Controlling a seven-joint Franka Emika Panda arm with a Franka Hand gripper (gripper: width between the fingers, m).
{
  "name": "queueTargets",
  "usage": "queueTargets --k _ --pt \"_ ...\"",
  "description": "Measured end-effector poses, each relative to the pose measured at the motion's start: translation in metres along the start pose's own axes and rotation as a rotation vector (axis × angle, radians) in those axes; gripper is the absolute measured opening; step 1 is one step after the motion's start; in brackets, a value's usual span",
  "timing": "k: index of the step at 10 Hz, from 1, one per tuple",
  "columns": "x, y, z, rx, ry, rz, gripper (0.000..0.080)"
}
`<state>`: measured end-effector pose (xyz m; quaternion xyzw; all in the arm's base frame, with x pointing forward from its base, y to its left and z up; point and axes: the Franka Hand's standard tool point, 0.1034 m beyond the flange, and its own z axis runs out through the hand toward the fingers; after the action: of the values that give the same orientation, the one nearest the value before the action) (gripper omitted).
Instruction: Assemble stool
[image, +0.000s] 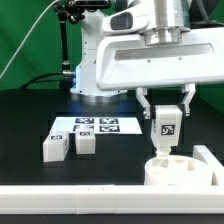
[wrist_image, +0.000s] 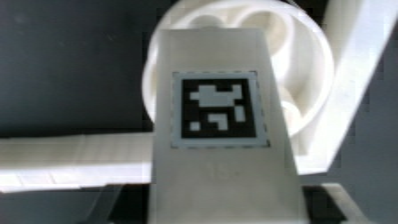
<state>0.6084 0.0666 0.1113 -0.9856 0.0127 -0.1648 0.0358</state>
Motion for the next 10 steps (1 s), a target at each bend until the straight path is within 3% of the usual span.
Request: queueTargets --k 2,6,8,10 --pt "0.016 -0.009 -0.003 0.01 -0.022 -0.005 0.0343" --pt "0.015 -0.009 -0.002 0.009 -0.026 -0.012 0.0343" --pt "0.045 -0.022 0.002 0.021 -0.021 -0.05 0.0343" --pt "0.048 -0.037 0.005 0.029 -0.016 -0.068 0.0343"
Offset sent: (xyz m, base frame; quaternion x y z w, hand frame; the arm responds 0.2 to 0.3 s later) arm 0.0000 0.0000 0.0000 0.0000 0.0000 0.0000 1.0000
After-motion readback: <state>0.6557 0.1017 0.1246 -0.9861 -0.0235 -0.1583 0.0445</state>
